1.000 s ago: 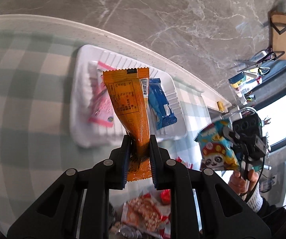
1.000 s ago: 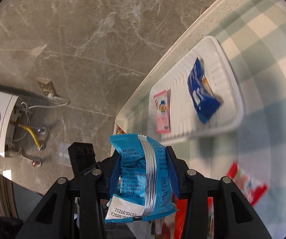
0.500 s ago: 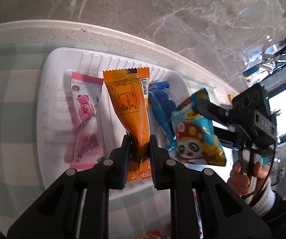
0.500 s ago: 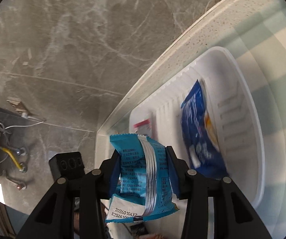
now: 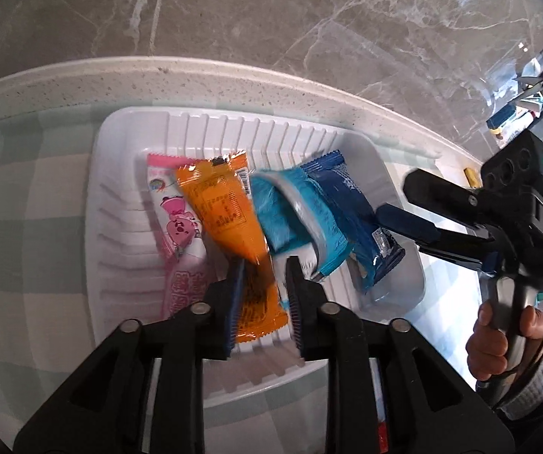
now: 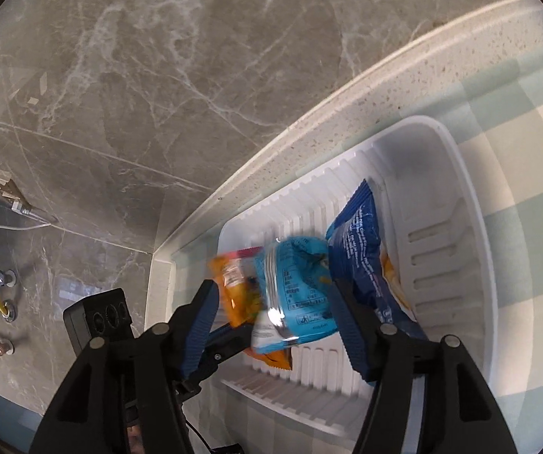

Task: Organize snacks
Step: 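Place orange packet and light-blue biscuit into tray, opening both tools, then move both tools back over the remaining snack pile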

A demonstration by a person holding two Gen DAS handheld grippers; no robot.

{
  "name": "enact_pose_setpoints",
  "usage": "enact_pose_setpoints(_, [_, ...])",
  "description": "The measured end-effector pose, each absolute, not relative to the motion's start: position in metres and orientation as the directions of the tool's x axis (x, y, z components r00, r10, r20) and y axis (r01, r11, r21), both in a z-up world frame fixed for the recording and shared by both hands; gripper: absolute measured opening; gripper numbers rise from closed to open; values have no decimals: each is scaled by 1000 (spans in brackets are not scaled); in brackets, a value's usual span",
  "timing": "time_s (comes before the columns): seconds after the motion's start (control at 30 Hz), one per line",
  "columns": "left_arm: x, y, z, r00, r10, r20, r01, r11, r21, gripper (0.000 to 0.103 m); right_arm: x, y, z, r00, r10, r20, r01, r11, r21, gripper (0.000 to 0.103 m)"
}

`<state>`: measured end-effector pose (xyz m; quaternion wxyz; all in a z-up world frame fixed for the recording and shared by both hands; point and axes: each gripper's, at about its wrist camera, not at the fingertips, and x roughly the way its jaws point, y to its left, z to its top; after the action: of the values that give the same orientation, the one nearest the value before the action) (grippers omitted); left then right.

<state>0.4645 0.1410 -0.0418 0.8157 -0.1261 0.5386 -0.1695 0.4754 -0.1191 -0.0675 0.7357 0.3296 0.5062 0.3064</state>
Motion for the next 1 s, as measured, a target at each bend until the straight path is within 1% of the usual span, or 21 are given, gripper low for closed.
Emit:
enact_pose_setpoints(0.03, [465,140,-41,369,-407,-835,141,913,-382,26,472,-121,-65,303,787,-538,-123,592,796,66])
enact_pose_setpoints(0.23, [443,142,-20,407,-383,-829,148,924,-354,27,442,-134,-50,319,780,-538,-165,605,779,67])
enact_pose_setpoints(0.3, [428,144,-11,419,-373,-828,158,928,-338,30,429,-138,-43,326,772,-546,-185,619,764,67])
enact_pose_setpoints(0.33, [424,143,-9,423,-370,-827,162,929,-332,35,421,-140,-39,331,765,-552,-197,628,753,67])
enact_pose_setpoints(0.37, [417,144,-6,427,-368,-826,167,930,-328,43,412,-143,-36,336,760,-556,-208,636,743,68])
enact_pose_setpoints(0.4, [407,145,-1,433,-366,-824,172,930,-324,45,406,-145,-33,337,757,-560,-217,641,736,68])
enact_pose_setpoints(0.47, [388,148,6,436,-371,-820,179,928,-325,45,390,-147,-27,342,743,-575,-240,661,711,70])
enact_pose_setpoints(0.63, [342,159,20,445,-360,-820,158,933,-324,45,344,-152,-16,352,715,-604,-295,697,654,70])
enact_pose_setpoints(1.0, [252,177,13,414,-326,-850,83,943,-321,45,264,-161,-25,355,667,-655,-327,745,581,71])
